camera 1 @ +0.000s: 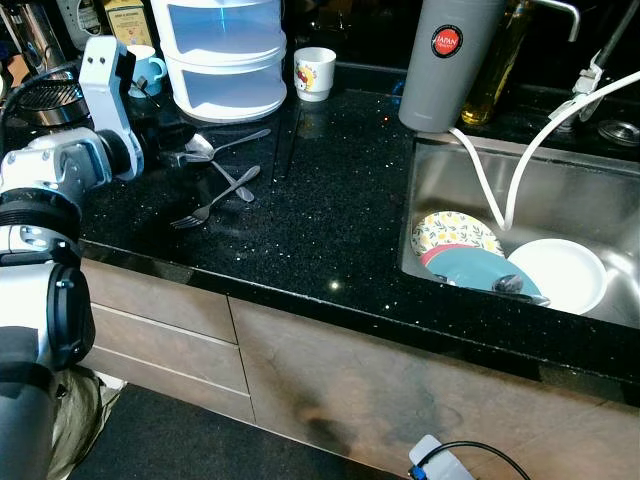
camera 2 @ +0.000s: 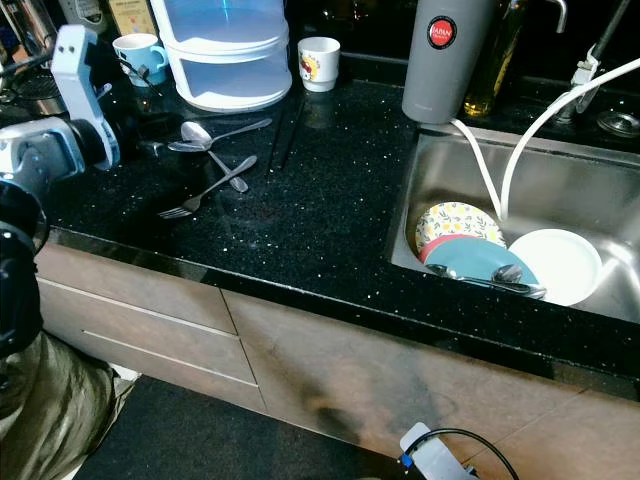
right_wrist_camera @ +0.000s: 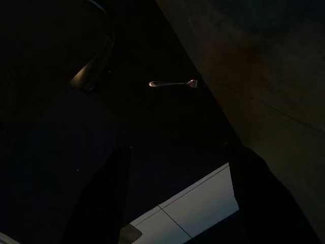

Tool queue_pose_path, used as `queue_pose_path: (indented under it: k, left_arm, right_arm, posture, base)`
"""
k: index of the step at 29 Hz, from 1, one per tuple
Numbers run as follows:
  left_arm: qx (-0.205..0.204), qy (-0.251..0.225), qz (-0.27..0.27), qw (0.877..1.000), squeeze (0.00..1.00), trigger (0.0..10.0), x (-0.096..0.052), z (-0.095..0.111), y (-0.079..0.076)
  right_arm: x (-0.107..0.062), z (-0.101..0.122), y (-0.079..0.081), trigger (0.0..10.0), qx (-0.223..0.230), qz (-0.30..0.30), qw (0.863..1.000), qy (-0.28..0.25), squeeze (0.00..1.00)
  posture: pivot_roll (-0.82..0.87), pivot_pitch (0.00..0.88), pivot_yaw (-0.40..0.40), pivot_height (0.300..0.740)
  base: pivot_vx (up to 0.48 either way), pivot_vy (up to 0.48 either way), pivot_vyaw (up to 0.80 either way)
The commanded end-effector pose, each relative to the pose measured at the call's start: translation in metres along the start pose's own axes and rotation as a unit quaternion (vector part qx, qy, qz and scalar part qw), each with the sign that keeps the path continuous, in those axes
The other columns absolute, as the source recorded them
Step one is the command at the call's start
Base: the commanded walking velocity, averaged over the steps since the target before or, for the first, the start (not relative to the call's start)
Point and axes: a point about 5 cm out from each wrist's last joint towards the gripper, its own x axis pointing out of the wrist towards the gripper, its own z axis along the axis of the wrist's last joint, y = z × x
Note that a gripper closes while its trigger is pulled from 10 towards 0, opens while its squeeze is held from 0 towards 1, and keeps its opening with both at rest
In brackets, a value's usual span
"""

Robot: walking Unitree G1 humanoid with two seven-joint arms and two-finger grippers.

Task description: Kitchen organization

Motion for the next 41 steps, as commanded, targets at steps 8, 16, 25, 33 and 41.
queue_pose_path:
  k: [8, 16, 25, 33, 41]
  left_arm:
    - [-0.019, 0.112, 0.038, 0.993, 1.0, 10.0, 0.023, -0.048, -0.015]
    - [0.007, 0.132, 0.044, 0.99, 1.0, 10.0, 0.029, -0.056, -0.021]
    - [-0.024, 0.192, 0.021, 0.981, 0.0, 7.8, 0.029, -0.079, -0.026]
    - [-0.046, 0.21, 0.019, 0.976, 0.0, 0.0, 0.024, -0.091, -0.024]
    - [-0.05, 0.211, 0.023, 0.976, 0.0, 0.0, 0.022, -0.092, -0.022]
  right_arm:
    - [0.0, -0.001, 0.003, 10.0, 0.0, 0.001, 1.0, 0.002, 0.0]
    - [0.001, -0.002, 0.006, 10.0, 0.004, 0.001, 1.0, 0.001, 0.0]
    - [0.001, -0.003, 0.008, 10.0, 0.005, 0.0, 1.0, 0.002, 0.0]
    - [0.001, -0.003, 0.008, 10.0, 0.005, -0.004, 1.0, 0.002, 0.0]
    - [0.001, -0.002, 0.007, 10.0, 0.004, -0.006, 1.0, 0.002, 0.0]
  posture:
    - [-0.04, 0.031, 0.01, 0.74]
    - [-0.06, 0.059, 0.028, 0.74]
    - [-0.06, 0.07, 0.033, 0.74]
    - [-0.06, 0.07, 0.034, 0.74]
    - [-0.06, 0.066, 0.033, 0.74]
  base:
    - [0.0, 0.0, 0.0]
    - [0.0, 0.0, 0.0]
    - [0.0, 0.0, 0.0]
    - [0.0, 0.0, 0.0]
    - [0.0, 0.0, 0.0]
